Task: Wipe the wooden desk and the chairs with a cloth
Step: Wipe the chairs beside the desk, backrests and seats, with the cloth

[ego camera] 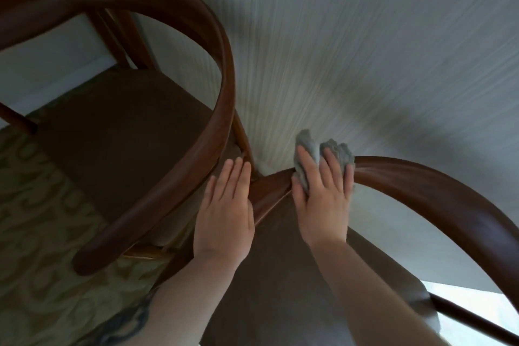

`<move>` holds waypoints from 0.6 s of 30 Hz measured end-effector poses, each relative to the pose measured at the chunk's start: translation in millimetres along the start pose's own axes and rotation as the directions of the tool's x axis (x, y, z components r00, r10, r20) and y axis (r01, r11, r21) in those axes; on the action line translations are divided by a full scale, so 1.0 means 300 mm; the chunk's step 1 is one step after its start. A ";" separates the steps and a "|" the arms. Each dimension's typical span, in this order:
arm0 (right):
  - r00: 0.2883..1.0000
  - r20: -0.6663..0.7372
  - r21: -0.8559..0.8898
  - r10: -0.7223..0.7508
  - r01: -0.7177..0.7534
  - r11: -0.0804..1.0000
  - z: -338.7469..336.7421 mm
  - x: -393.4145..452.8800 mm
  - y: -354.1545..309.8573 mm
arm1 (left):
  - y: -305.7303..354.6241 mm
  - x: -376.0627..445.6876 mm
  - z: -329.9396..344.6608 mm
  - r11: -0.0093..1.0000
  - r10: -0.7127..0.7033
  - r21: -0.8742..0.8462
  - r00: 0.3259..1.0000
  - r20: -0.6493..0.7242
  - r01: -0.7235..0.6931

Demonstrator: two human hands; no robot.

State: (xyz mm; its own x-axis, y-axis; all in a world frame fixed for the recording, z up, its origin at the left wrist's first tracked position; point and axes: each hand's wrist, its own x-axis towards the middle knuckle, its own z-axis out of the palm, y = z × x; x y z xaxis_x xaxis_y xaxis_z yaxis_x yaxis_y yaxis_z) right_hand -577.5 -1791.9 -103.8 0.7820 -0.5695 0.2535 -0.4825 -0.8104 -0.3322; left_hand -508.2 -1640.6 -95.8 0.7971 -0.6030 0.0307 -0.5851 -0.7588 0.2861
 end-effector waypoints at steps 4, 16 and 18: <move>0.991 0.064 0.166 -0.121 0.109 0.980 0.064 -0.122 -0.172 | -0.006 -0.003 0.018 1.000 0.017 -0.001 1.000 -0.014 -0.017; 0.999 0.019 -0.007 0.033 -0.033 0.999 0.010 -0.006 -0.108 | -0.003 0.007 0.034 0.998 0.020 0.062 1.000 0.001 -0.020; 0.985 0.115 0.026 -0.132 0.130 0.991 0.038 -0.041 -0.180 | -0.007 0.004 0.039 0.996 0.022 0.085 0.999 0.027 -0.024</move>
State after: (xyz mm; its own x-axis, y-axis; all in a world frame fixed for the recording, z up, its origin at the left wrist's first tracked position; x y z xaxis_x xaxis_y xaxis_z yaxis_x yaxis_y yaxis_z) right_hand -556.3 -1739.5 -99.4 0.8790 -0.4376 0.1894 -0.3663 -0.8739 -0.3196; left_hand -507.7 -1642.7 -107.5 0.7797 -0.6261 0.0111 -0.6149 -0.7622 0.2025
